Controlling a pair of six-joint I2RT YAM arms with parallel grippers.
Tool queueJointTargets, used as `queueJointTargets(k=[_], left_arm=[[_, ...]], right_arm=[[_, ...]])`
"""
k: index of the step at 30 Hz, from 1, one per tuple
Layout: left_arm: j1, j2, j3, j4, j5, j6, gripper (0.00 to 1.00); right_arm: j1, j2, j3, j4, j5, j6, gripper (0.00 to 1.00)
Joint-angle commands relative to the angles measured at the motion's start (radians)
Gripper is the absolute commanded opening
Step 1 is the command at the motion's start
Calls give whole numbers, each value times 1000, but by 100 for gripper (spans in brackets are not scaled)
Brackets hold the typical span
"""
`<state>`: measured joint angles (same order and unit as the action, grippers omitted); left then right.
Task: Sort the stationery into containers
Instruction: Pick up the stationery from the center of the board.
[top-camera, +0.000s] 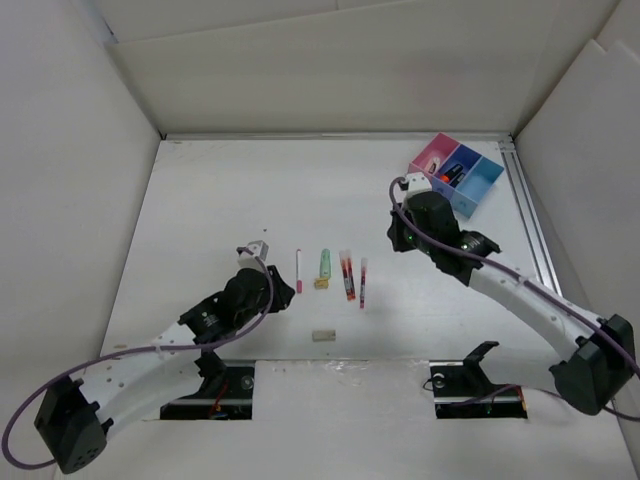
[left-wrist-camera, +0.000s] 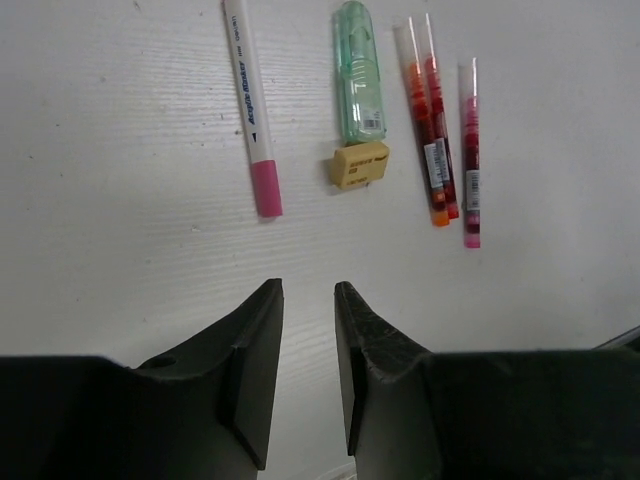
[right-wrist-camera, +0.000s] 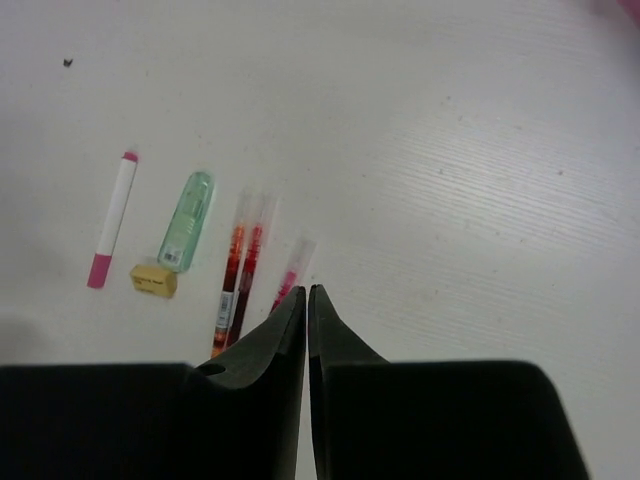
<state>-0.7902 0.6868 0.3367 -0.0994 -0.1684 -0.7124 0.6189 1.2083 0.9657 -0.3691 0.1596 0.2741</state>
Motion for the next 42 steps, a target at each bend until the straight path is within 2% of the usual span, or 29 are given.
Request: queueJointTargets(k=[1, 4, 7, 10, 11, 16, 20, 30, 42], left_arm=[[-4, 69, 88, 29, -8, 47, 23], [-4, 65, 99, 29, -8, 22, 22], [-4, -34, 62, 29, -29, -4, 22], [-4, -98, 47, 18, -45, -13, 27], [-4, -98, 47, -5, -45, -13, 27], [-4, -64, 47, -19, -45, -22, 27], [-4, -130, 9, -10, -34, -41, 27], [-4, -294, -11, -71, -92, -90, 29], [-4, -267, -24, -50, -83, -90, 29]], right_arm=[[1, -64, -15, -5, 71, 24, 10], [62, -1, -27, 47, 3, 33, 14], [137, 143, 42, 47, 24, 57, 15], [203, 284, 103, 99, 8, 57, 24], [231, 319, 123, 110, 8, 57, 29], [283, 519, 275, 88, 80, 68, 37], [308, 646, 337, 71, 112, 88, 37], [308, 769, 435, 33, 265, 165, 40], [308, 827, 442, 47, 267, 206, 39]])
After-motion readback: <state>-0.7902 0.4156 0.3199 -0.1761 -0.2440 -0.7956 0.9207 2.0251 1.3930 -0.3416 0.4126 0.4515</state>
